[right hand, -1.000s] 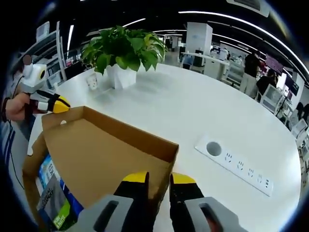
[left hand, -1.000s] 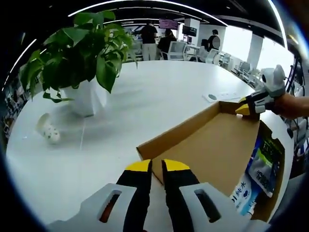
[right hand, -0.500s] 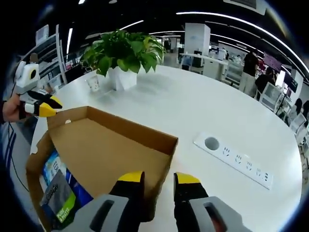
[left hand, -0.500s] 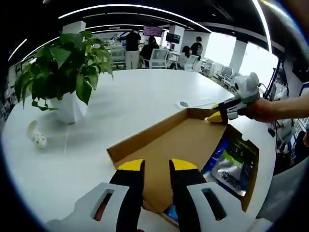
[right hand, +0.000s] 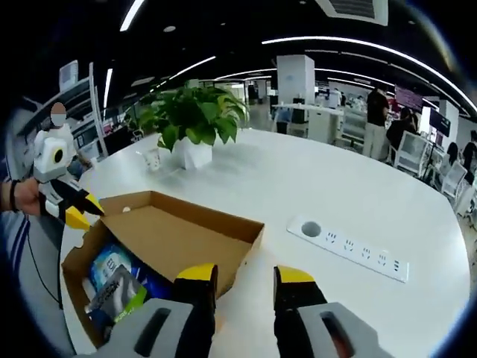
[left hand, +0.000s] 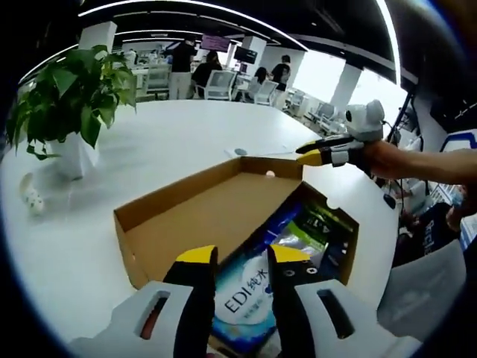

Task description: Operate the shoe box by opening the lid, removing the specified soft item, and placing it in the target area until the item is outside and the box remains undamaged.

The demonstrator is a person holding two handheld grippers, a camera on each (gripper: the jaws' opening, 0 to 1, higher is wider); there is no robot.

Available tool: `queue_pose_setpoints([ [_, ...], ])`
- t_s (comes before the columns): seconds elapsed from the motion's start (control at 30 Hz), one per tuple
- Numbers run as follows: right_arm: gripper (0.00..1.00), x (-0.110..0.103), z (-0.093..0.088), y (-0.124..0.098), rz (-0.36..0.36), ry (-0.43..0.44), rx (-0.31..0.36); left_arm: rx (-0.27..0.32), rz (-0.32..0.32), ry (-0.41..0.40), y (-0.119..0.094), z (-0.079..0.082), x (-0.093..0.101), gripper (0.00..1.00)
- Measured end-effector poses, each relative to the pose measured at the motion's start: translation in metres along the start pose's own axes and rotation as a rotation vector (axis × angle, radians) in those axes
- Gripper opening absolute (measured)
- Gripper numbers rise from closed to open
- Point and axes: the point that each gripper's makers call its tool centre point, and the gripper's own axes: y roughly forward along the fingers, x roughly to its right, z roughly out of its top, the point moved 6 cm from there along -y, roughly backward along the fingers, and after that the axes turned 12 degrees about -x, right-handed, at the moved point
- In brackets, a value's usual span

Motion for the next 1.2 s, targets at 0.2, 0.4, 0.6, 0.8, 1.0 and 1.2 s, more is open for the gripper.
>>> queue_pose_setpoints([
  [0.2, 0.28, -0.007, -0.010, -0.022, 0.019, 0.005, 0.038, -0.031, -0.040, -0.007, 0.011, -0.010, 0.016, 0.27],
  [0.4, 0.27, -0.017, -0.018, -0.032, 0.026, -0.020, 0.045, -0.075, -0.069, -0.058, 0.020, -0.029, 0.026, 0.28],
  [0.6, 0.27, -0.024, -0.027, -0.037, 0.034, -0.016, 0.049, -0.114, -0.088, -0.099, 0.028, -0.040, 0.032, 0.29],
  [0.8, 0.27, -0.034, -0.035, -0.039, 0.041, -0.029, 0.042, -0.143, -0.098, -0.132, 0.037, -0.048, 0.044, 0.28],
  [1.0, 0.27, -0.042, -0.043, -0.040, 0.050, -0.041, 0.029, -0.166, -0.115, -0.159, 0.048, -0.052, 0.055, 0.27],
  [1.2, 0.27, -0.048, -0.052, -0.043, 0.052, -0.058, 0.014, -0.179, -0.128, -0.163, 0.057, -0.054, 0.063, 0.22],
])
